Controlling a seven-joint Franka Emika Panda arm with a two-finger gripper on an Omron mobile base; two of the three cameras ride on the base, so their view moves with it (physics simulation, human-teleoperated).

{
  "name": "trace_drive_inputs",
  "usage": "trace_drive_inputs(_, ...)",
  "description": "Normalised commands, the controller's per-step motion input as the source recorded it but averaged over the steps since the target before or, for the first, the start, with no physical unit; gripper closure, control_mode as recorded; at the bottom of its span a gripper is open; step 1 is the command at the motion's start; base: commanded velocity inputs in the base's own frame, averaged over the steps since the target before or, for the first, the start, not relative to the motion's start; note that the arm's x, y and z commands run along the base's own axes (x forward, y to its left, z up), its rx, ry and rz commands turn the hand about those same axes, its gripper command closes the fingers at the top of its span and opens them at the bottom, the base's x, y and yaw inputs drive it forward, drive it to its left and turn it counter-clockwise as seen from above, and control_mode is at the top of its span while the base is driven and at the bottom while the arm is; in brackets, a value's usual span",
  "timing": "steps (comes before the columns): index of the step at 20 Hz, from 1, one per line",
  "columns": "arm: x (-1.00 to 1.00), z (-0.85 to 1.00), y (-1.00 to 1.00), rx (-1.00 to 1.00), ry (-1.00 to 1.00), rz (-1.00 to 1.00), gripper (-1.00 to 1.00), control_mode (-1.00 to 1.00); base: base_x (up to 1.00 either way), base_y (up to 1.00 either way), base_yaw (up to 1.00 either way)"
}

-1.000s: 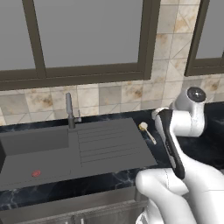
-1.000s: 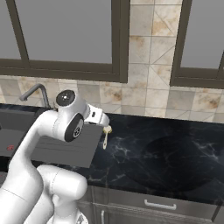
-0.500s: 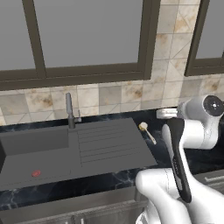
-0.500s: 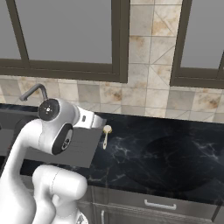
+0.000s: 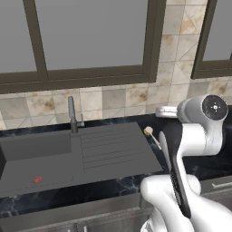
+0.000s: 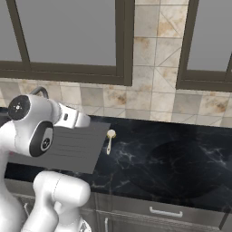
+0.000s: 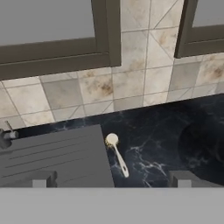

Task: Locate and retrieve the dish brush and sponge from the cabinet. Place them next to the sink.

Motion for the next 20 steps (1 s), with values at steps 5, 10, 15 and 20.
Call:
trace_drive_inputs(5, -0.17, 0.34, 0.12, 0.00, 0.25, -0.01, -1.00, -1.00, 0.00, 0.00, 0.00)
trace_drive_inputs(10, -0.43, 0.10, 0.00, 0.01, 0.03, 0.01, -1.00, -1.00, 0.00, 0.00, 0.00)
trace_drive_inputs(15, -0.55, 0.00, 0.00, 0.00, -0.08, 0.00, -1.00, -1.00, 0.00, 0.00, 0.00)
trace_drive_inputs(20, -0.54, 0.00, 0.00, 0.00, -0.08, 0.00, -1.00, -1.00, 0.00, 0.00, 0.00)
